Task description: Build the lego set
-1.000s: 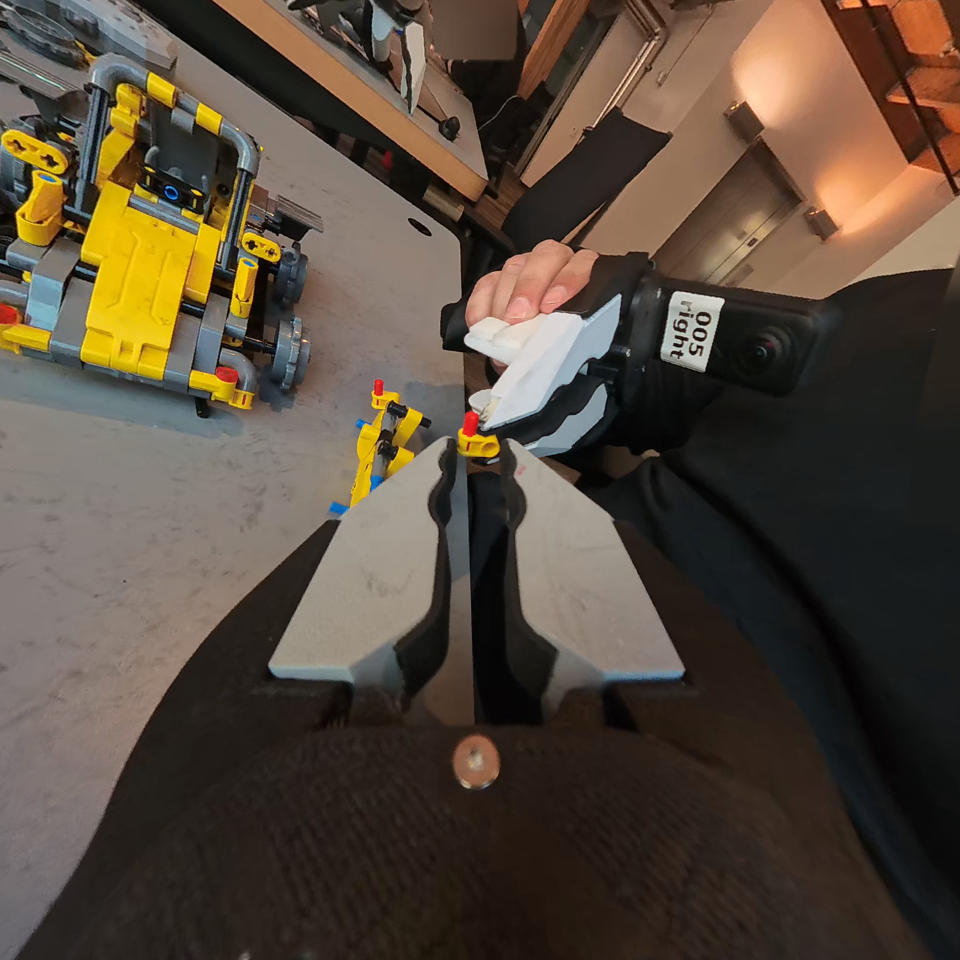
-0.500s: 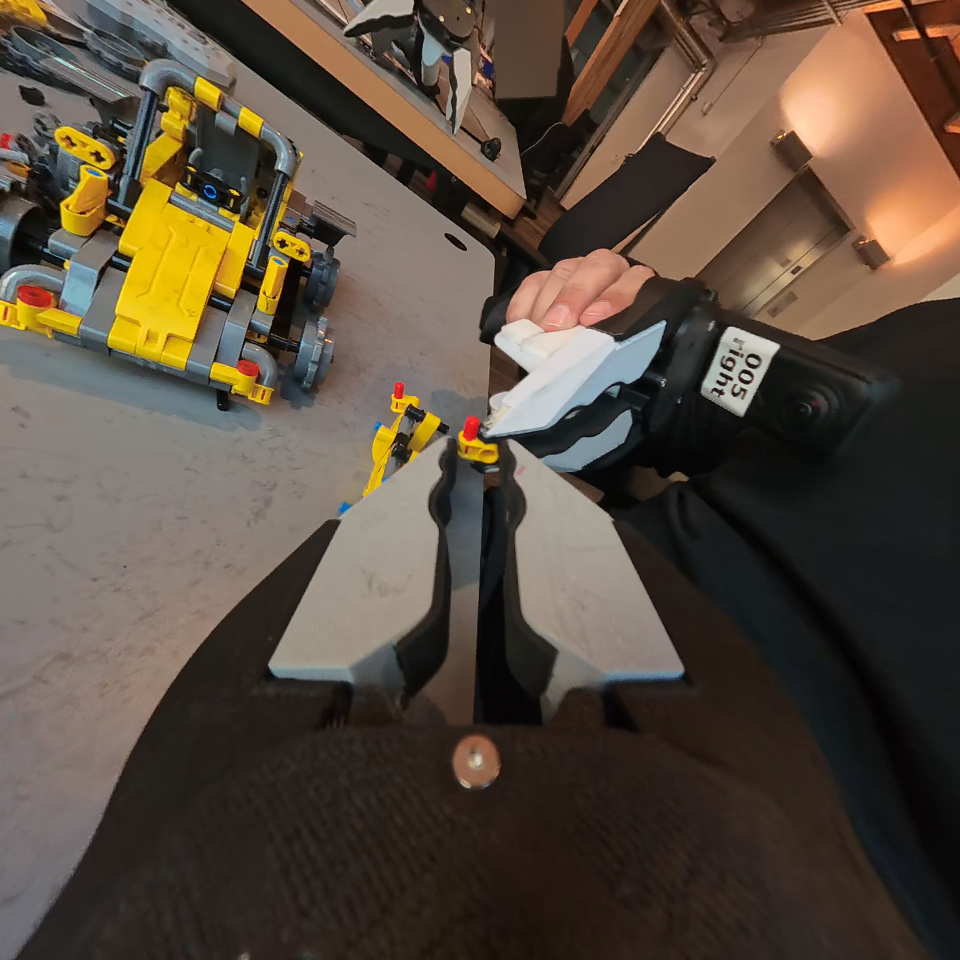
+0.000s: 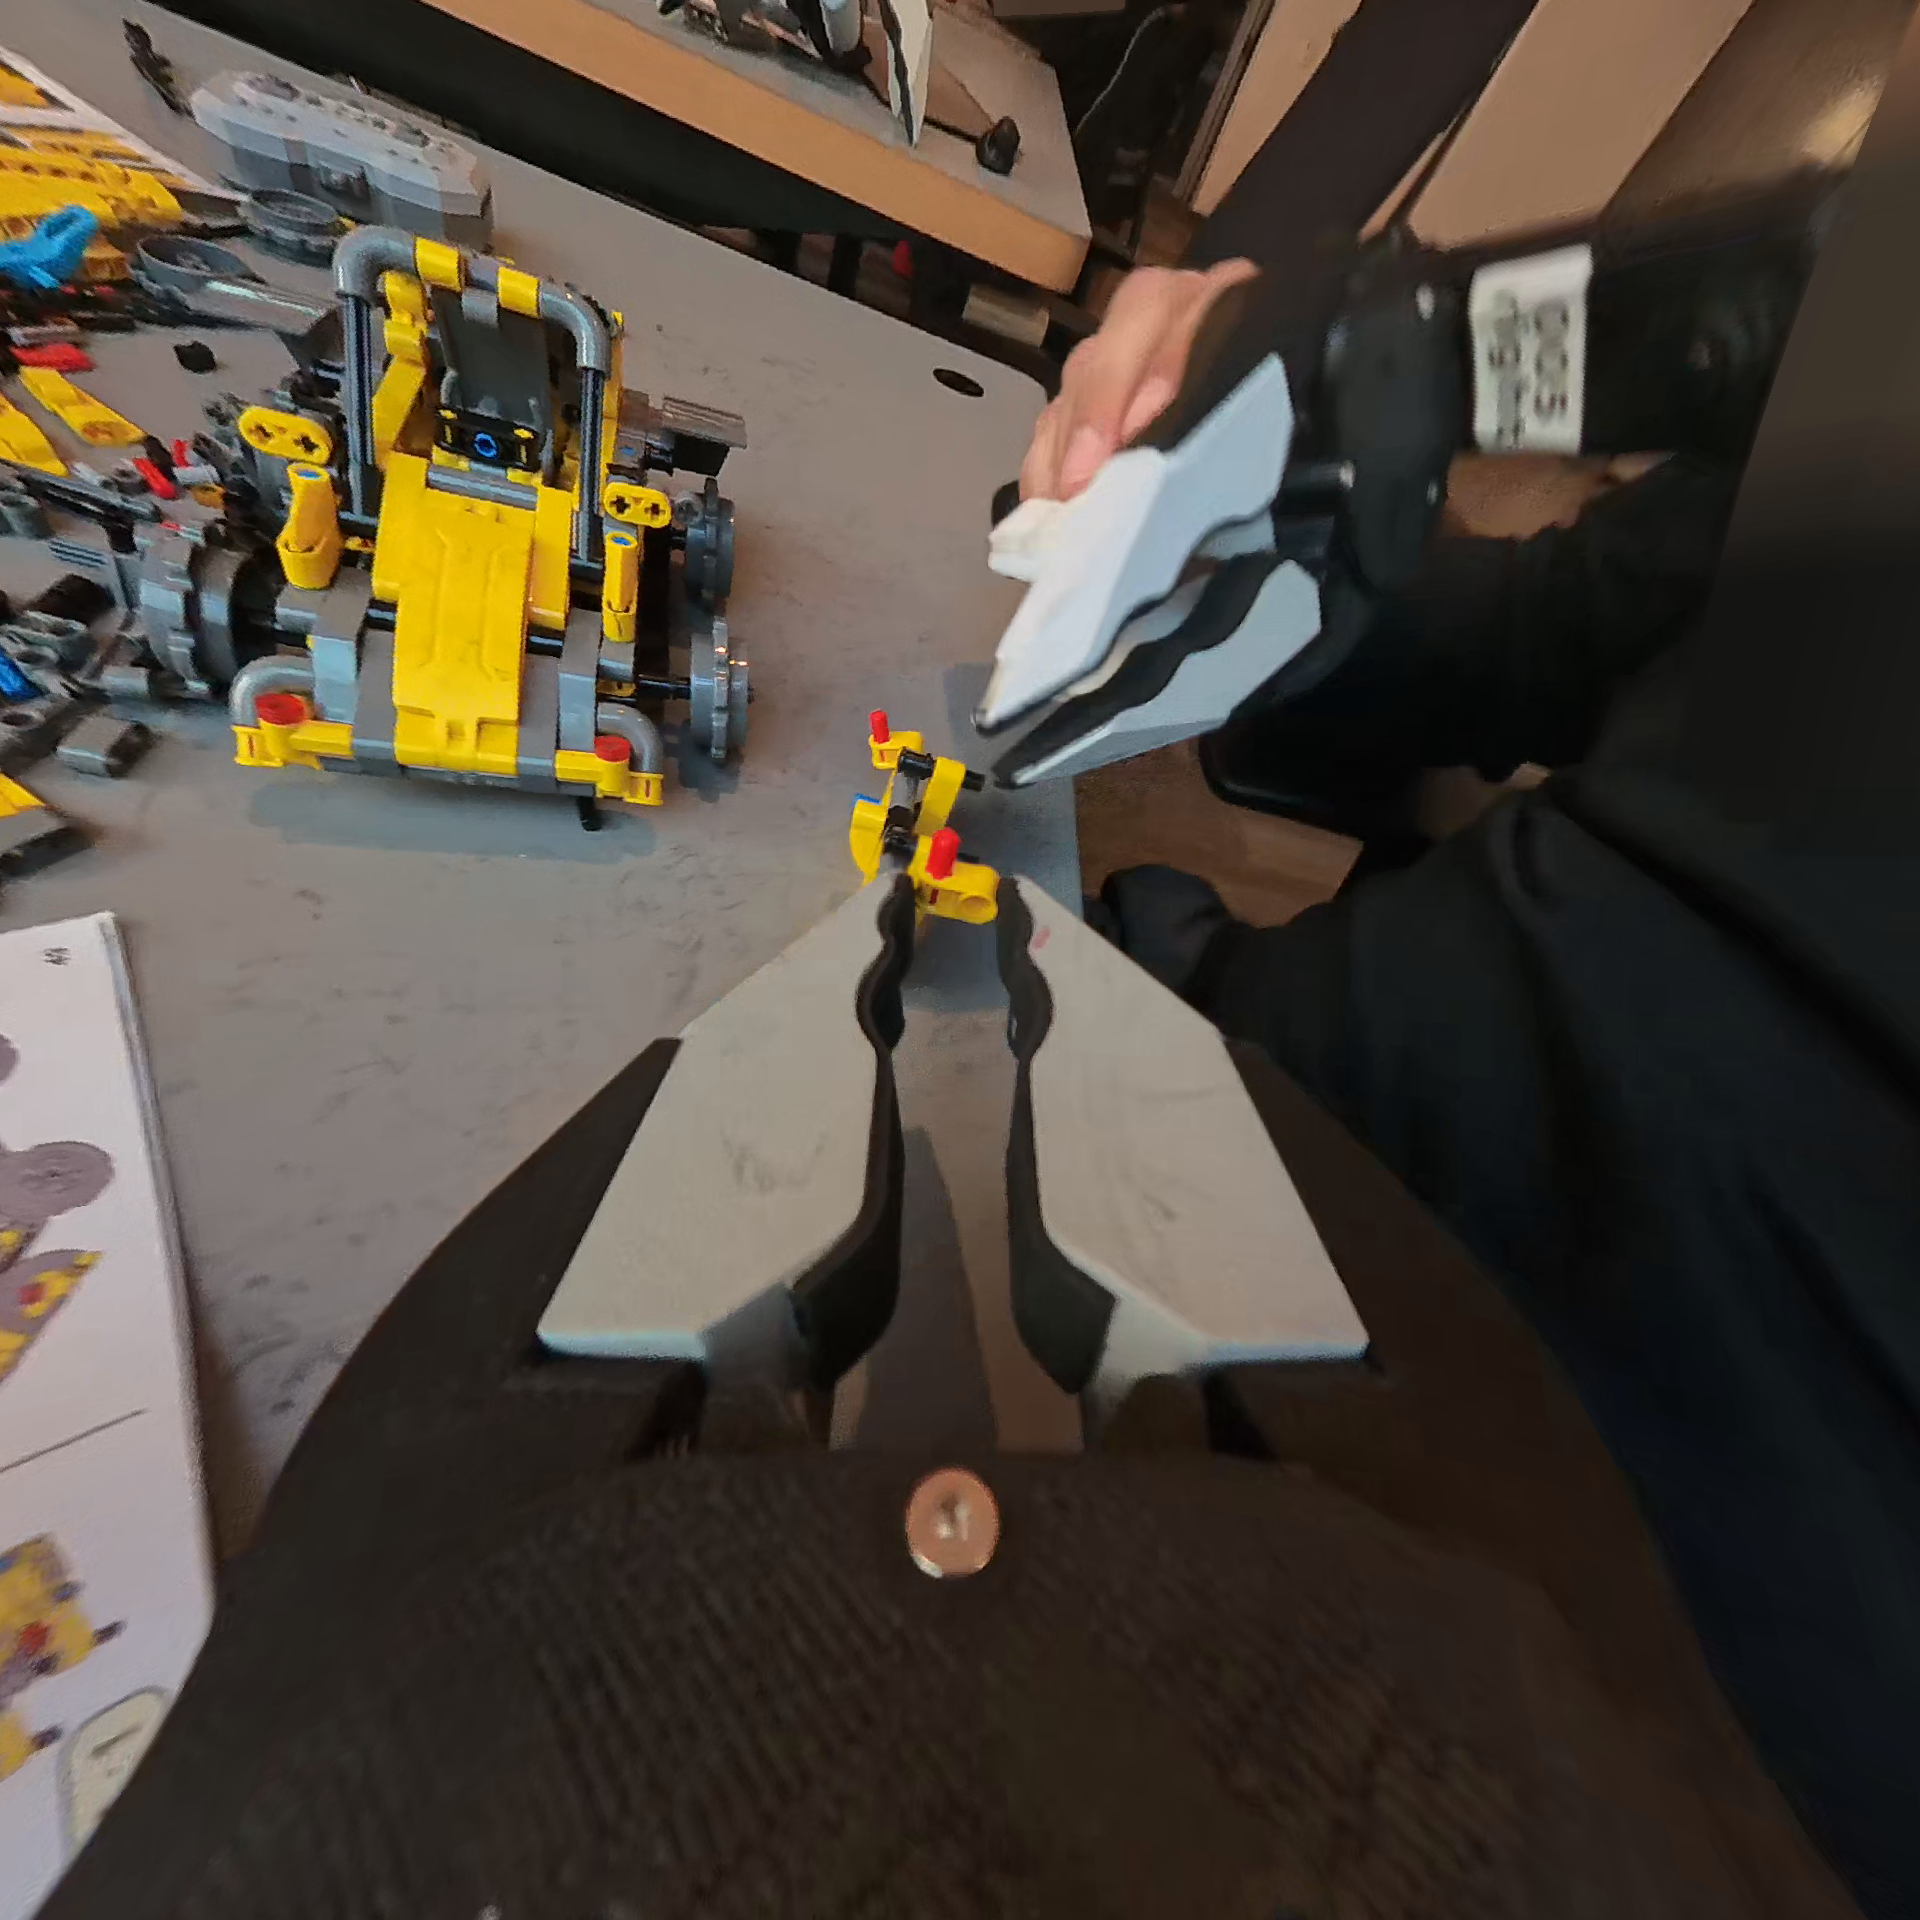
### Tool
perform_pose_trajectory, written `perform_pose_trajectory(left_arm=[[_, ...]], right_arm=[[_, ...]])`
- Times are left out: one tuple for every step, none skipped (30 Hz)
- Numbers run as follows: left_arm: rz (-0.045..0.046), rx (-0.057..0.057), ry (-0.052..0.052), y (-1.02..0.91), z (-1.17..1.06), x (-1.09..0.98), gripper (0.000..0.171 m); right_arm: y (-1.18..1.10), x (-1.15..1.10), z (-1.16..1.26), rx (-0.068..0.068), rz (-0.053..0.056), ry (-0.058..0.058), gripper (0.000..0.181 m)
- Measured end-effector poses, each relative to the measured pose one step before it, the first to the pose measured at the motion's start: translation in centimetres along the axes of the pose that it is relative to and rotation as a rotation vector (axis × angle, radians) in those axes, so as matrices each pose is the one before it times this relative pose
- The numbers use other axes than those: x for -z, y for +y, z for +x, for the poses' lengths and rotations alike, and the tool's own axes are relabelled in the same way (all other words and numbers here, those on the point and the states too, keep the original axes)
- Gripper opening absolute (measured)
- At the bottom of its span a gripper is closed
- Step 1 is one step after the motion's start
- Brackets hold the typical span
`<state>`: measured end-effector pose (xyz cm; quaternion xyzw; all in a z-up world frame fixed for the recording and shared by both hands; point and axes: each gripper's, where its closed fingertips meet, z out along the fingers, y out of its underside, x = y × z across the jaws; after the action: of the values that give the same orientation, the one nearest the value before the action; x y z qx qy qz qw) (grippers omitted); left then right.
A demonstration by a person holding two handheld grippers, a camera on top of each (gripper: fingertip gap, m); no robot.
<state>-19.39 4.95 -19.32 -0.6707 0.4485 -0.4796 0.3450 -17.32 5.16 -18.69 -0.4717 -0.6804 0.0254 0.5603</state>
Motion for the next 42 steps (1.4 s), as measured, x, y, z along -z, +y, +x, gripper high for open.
perform_pose_trajectory(left_arm=[[-0.00555, -0.0375, -0.0061, 0.05, -0.139, 0.077, 0.013], [0.00078, -0.0395, -0.0006, -0.021, 0.024, -0.024, 0.013], [0.00165, -0.0305, 0.0047, -0.067, 0.139, -0.089, 0.012], [0.00001, -0.0217, 0.0055, -0.079, 0.127, -0.164, 0.013], [-0.00286, -0.0146, 0.0008, -0.027, 0.014, -0.191, 0.012], [-0.00464, -0.0067, -0.0046, -0.018, -0.128, -0.174, 0.012], [-0.00586, -0.0017, -0.0031, 0.017, -0.117, -0.176, 0.013], [-0.00769, -0.0029, -0.0013, 0.05, -0.061, -0.162, 0.013], [-0.009, -0.0094, -0.0039, 0.073, -0.022, -0.141, 0.013], [-0.00569, -0.0165, -0.0036, 0.045, 0.059, -0.084, 0.012], [0.00038, -0.0192, -0.0009, -0.012, 0.149, -0.013, 0.013], [0.0034, -0.0174, -0.0034, -0.035, 0.13, 0.033, 0.013], [0.00391, -0.0148, -0.0075, -0.028, 0.067, 0.064, 0.013], [0.00292, -0.0139, -0.0037, -0.015, 0.106, 0.059, 0.013], [-0.00072, -0.0146, -0.0001, 0.014, 0.137, 0.037, 0.013], [-0.00287, -0.0147, -0.0031, 0.055, 0.052, 0.044, 0.012], [-0.00024, -0.0086, -0.0036, 0.021, 0.005, 0.059, 0.012], [0.00553, -0.0005, -0.0013, -0.059, -0.019, 0.072, 0.012], [0.00867, 0.0048, -0.0021, -0.09, -0.069, 0.103, 0.012], [0.00873, 0.0066, -0.0018, -0.106, -0.092, 0.103, 0.012], [0.00859, 0.0046, 0.0024, -0.098, -0.027, 0.093, 0.012], [0.00526, 0.0026, 0.0029, -0.067, 0.012, 0.062, 0.012], [0.00061, 0.0018, 0.0016, -0.007, -0.006, 0.012, 0.012], [-0.00288, 0.0005, 0.0024, 0.043, 0.021, -0.034, 0.012], [-0.00642, -0.0001, 0.0031, 0.071, 0.001, -0.068, 0.012], [-0.00561, -0.0014, 0.0052, 0.062, 0.02, -0.064, 0.012], [0.00056, -0.0033, 0.0059, -0.027, 0.052, -0.03, 0.012], [0.00679, -0.0027, 0.0013, -0.1, -0.013, 0.006, 0.012], [0.01248, -0.0017, -0.0015, -0.181, -0.048, 0.03, 0.013], [0.02005, -0.0015, 0.0011, -0.282, -0.014, 0.07, 0.013], [0.03125, -0.0034, 0.0098, -0.432, 0.141, 0.1, 0.013], [0.03655, -0.0073, 0.0106, -0.509, 0.186, 0.118, 0.013], [0.02969, -0.0119, 0.0031, -0.397, 0.111, 0.138, 0.013], [0.02051, -0.0167, 0.0063, -0.269, 0.186, 0.119, 0.013], [0.00745, -0.0173, 0.0079, -0.087, 0.258, 0.045, 0.013], [-0.00325, -0.0183, 0.0056, 0.035, 0.261, -0.03, 0.013], [-0.00288, -0.0221, 0.0073, 0.027, 0.328, -0.084, 0.013], [0.00831, -0.0235, 0.0088, -0.127, 0.359, -0.096, 0.013], [0.02233, -0.0194, 0.008, -0.308, 0.3, -0.046, 0.013], [0.02779, -0.0096, 0.0061, -0.378, 0.204, -0.014, 0.013], [0.01979, -0.0005, 0.0044, -0.269, 0.092, -0.027, 0.013], [0.00244, 0.0008, -0.0006, -0.038, 0.005, -0.057, 0.013]], right_arm=[[0.525, 0.262, -0.273, -0.0794, -0.0043, -0.0594, 0.012], [0.432, 0.265, -0.421, -0.0743, -0.0024, -0.0652, 0.019], [0.406, 0.243, -0.205, -0.0535, -0.0036, -0.0424, 0.022], [0.471, 0.182, -0.104, -0.0267, -0.0093, -0.03, 0.021], [0.473, 0.105, 0.047, -0.0061, -0.0183, -0.016, 0.017], [0.331, 0.012, 0.274, 0.0003, -0.0169, -0.0002, 0.013], [0.14, -0.11, 0.102, -0.0072, -0.0126, -0.0131, 0.011], [0.088, -0.247, -0.042, -0.0164, -0.0164, -0.0265, 0.012], [0.109, -0.344, -0.105, -0.0157, -0.0224, -0.0299, 0.014], [0.114, -0.369, -0.129, -0.0088, -0.0211, -0.032, 0.015], [0.186, -0.364, 0.123, -0.0077, -0.0249, -0.0179, 0.015], [0.185, -0.322, 0.195, -0.011, -0.0224, -0.0155, 0.013], [0.164, -0.296, -0.119, -0.0169, -0.0179, -0.0382, 0.009], [0.207, -0.28, -0.151, -0.0197, -0.0219, -0.04, 0.008], [0.164, -0.26, 0.077, -0.0182, -0.0196, -0.0227, 0.009], [0.062, -0.22, -0.103, -0.0102, -0.0121, -0.027, 0.009], [0.041, -0.176, -0.015, -0.0009, -0.0106, -0.0154, 0.008], [0.086, -0.167, 0.071, 0.0012, -0.0109, -0.0048, 0.008], [0.085, -0.173, 0.018, -0.001, -0.01, -0.0074, 0.009], [0.029, -0.128, 0.095, -0.0038, -0.0077, -0.0007, 0.011], [-0.051, -0.087, -0.022, -0.0001, -0.001, -0.0036, 0.009], [-0.096, -0.049, -0.025, 0.0002, 0.0023, -0.0016, 0.008], [-0.027, -0.029, -0.014, -0.0068, -0.0011, -0.0029, 0.008], [0.01, 0.019, -0.03, -0.0113, -0.0021, -0.0062, 0.007], [0.046, 0.043, 0.034, -0.0119, -0.0037, -0.0005, 0.007], [0.056, 0.057, 0.095, -0.016, 0.0023, 0.0056, 0.007], [-0.081, 0.122, -0.005, -0.0137, 0.0158, 0.0026, 0.007], [-0.303, 0.231, 0.046, -0.0145, 0.0359, 0.0096, 0.007], [-0.45, 0.312, -0.111, -0.0135, 0.0494, 0.0028, 0.007], [-0.471, 0.361, -0.182, -0.0122, 0.0519, 0.0002, 0.007], [-0.416, 0.331, -0.209, -0.0112, 0.0463, 0.0012, 0.007], [-0.39, 0.301, -0.186, -0.0113, 0.0397, 0.0054, 0.007], [-0.326, 0.237, -0.339, -0.0076, 0.0294, -0.0016, 0.007], [-0.282, 0.221, -0.318, -0.0009, 0.0176, 0.0019, 0.007], [-0.297, 0.219, -0.254, 0.0058, 0.0126, 0.0088, 0.007], [-0.331, 0.203, -0.236, 0.0117, 0.0087, 0.012, 0.007], [-0.411, 0.183, -0.254, 0.0094, 0.0129, 0.0084, 0.007], [-0.23, 0.087, -0.391, 0.0042, 0.0015, -0.0073, 0.007], [0.038, -0.002, -0.33, 0.0031, -0.0157, -0.0073, 0.007], [-0.059, -0.016, -0.284, 0.0076, -0.0049, -0.0014, 0.007], [-0.151, 0.013, -0.228, 0.0035, 0.0029, 0.0018, 0.006], [-0.133, 0.088, -0.088, -0.0015, 0.0025, 0.0064, 0.006]])
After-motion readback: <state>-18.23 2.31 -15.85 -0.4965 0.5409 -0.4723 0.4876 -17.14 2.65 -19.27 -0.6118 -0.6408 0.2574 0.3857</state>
